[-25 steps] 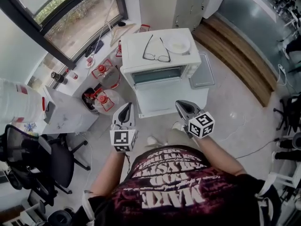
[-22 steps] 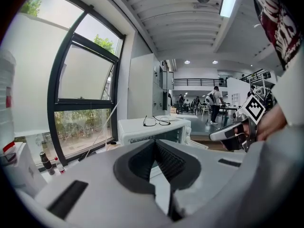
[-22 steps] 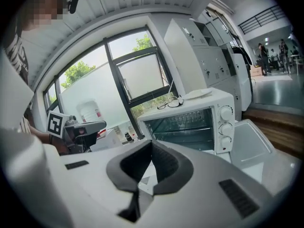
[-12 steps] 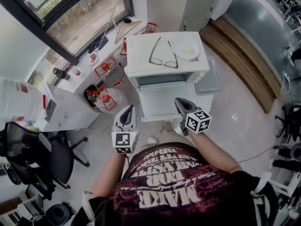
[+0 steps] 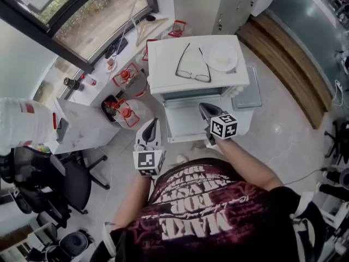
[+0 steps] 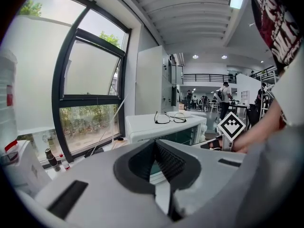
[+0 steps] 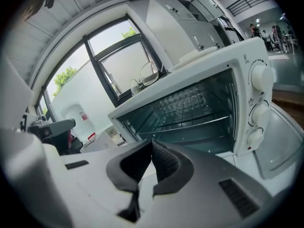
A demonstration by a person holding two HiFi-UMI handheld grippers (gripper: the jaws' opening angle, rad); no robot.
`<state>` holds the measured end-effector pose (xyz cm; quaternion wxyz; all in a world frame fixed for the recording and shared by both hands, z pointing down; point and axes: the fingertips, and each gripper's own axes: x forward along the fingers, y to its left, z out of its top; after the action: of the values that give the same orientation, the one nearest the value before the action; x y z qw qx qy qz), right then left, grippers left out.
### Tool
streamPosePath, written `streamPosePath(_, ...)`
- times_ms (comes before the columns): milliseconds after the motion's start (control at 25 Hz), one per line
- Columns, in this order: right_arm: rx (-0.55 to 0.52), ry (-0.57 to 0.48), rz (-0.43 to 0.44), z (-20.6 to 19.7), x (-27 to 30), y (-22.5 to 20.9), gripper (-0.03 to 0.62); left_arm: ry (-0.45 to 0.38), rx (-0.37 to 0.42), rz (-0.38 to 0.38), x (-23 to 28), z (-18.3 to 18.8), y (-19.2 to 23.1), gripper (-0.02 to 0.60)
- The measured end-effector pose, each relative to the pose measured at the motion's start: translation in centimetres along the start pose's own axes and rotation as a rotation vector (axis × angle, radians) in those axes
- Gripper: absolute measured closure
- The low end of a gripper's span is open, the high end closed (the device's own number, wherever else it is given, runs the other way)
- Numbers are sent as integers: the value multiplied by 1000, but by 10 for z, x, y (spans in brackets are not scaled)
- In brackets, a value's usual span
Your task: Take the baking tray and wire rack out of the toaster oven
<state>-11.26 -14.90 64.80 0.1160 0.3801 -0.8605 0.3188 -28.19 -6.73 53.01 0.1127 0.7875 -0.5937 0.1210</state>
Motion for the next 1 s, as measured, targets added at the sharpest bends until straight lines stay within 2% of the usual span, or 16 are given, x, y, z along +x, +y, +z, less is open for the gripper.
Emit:
streamPosePath(160, 68, 21, -22, -1, 21, -22, 589, 23, -8, 2, 8, -7, -2, 575)
streamPosePath(240, 137, 20, -28, 0, 30, -32, 588, 33, -13, 0, 12, -10, -4, 575)
streamPosePath(480, 305, -26, 4, 10, 47, -45, 490, 43, -19, 18, 15, -10, -5, 575)
streamPosePath(680, 507, -82, -4, 15, 59, -54, 418, 49, -17, 49, 9, -8, 3, 575)
streamPosePath(840, 560, -131, -16, 24, 66, -64, 407, 55, -24, 68, 3, -12, 4, 575)
streamPosePath(1000, 638, -156, -14, 25, 74, -70, 425, 58, -17, 59, -1, -14, -2, 575)
